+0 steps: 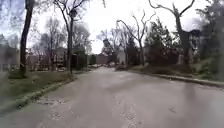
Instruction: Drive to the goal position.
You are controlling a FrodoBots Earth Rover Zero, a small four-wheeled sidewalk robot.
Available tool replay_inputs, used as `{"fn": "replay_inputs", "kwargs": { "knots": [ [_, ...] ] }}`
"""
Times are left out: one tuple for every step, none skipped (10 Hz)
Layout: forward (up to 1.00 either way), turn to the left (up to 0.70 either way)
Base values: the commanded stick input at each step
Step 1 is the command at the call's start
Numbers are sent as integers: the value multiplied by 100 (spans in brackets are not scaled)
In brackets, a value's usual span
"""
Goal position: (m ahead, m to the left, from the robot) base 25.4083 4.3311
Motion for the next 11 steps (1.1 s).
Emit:
{"fn": "replay_inputs", "kwargs": {
  "knots": [
    [70, 0],
    [70, 0],
    [70, 0],
    [70, 0],
    [70, 0],
    [70, -7],
    [70, -27],
    [70, -27],
    [70, -27],
    [70, -27],
    [70, -27]
  ]
}}
